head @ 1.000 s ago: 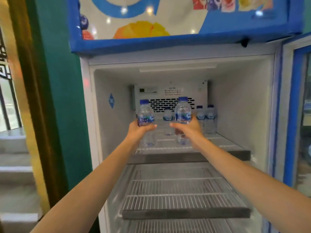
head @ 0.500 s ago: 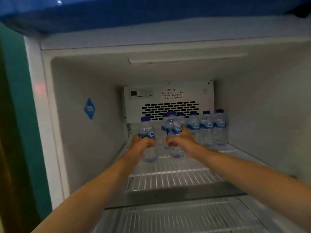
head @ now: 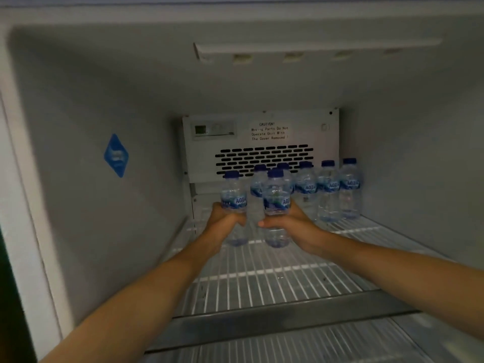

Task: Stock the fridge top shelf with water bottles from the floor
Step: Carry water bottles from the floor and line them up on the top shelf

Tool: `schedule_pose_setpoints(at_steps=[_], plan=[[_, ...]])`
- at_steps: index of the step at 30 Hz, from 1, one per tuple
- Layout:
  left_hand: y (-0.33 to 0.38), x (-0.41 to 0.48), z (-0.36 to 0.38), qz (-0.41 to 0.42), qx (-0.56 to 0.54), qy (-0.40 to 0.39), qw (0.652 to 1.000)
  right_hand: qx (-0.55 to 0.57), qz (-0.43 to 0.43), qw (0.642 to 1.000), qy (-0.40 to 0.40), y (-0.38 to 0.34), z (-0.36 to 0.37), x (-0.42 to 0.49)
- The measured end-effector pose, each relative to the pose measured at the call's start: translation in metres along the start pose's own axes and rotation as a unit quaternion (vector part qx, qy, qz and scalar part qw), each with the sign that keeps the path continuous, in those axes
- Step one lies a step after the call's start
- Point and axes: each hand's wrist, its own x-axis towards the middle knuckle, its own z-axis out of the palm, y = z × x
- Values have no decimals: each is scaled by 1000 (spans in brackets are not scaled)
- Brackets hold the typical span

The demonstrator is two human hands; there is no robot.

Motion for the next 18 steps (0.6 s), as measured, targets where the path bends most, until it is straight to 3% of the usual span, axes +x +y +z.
schedule_pose_setpoints(at_steps=[4, 7, 12, 18], plan=[[-14, -6, 17, 43, 46, 115, 991, -24, 34, 998, -47, 0, -5, -5], [-16, -5, 22, 65, 75, 156, 983, -23, 41, 997, -57, 0, -6, -5], [-9, 3, 18, 56, 51, 159, 984, -14, 50, 997, -51, 2, -6, -2], [1, 39, 11, 15, 33, 95, 995, -2, 55, 997, -55, 3, -6, 2]])
